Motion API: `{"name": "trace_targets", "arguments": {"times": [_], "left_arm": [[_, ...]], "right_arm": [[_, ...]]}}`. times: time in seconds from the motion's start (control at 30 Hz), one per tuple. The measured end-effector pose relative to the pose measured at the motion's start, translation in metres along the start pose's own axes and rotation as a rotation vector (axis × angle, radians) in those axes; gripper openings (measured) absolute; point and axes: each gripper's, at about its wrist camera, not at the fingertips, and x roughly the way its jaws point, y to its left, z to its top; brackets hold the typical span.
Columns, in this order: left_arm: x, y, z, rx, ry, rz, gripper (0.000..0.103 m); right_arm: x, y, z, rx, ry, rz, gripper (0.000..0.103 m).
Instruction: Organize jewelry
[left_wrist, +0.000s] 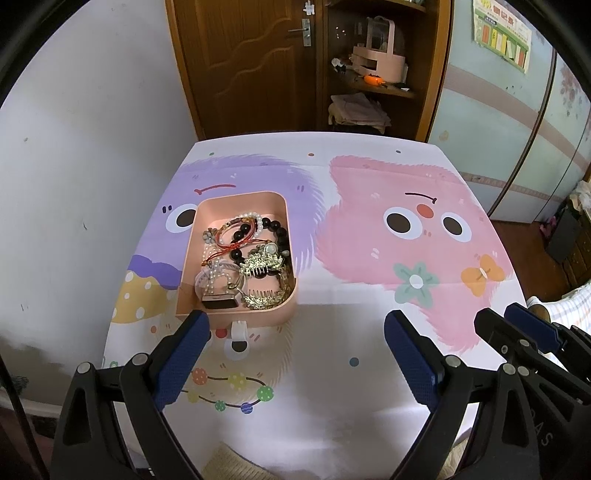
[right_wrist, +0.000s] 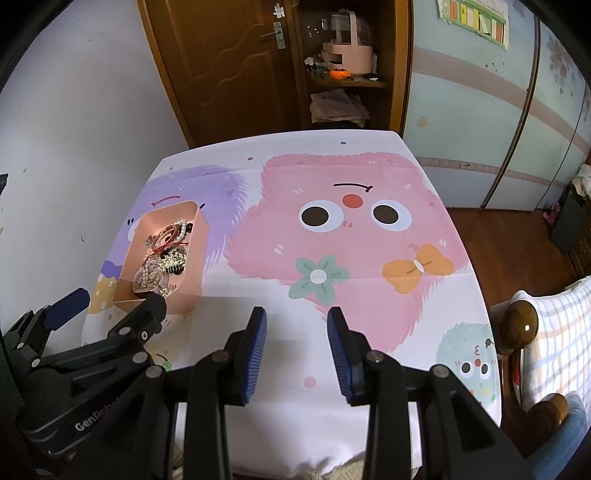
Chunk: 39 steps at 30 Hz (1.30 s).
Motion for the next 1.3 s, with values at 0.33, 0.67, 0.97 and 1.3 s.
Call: {"name": "trace_targets", "arguments": {"times": [0.33,0.67,0.97,1.3], "left_arm": [[0.0006,-0.0006,-0.0023,0.003,0.005,0.003,0.095],[0.0007,-0.0014,-0.0045,0.004,0.012,0.005,0.095],[0.0008,-0.0016,-0.0042,0.006,0.012,0.005,0.095],[0.0031,-0.0032,-0.0084,0.002,0.038,0.0,0.095]], "right_arm": [[0.0006,-0.0009,-0.0008,0.005,0.003,0.004,0.035],[0.0,-0.0011,-0.0022,0.006,-0.003,0.003,0.034],[-0.0004,-0.0023,-0.0016,0.006,-0.002,0.005,0.035],[-0.0001,-0.0034,-0.0016,0.007,0.001,0.008,0.035]]}}
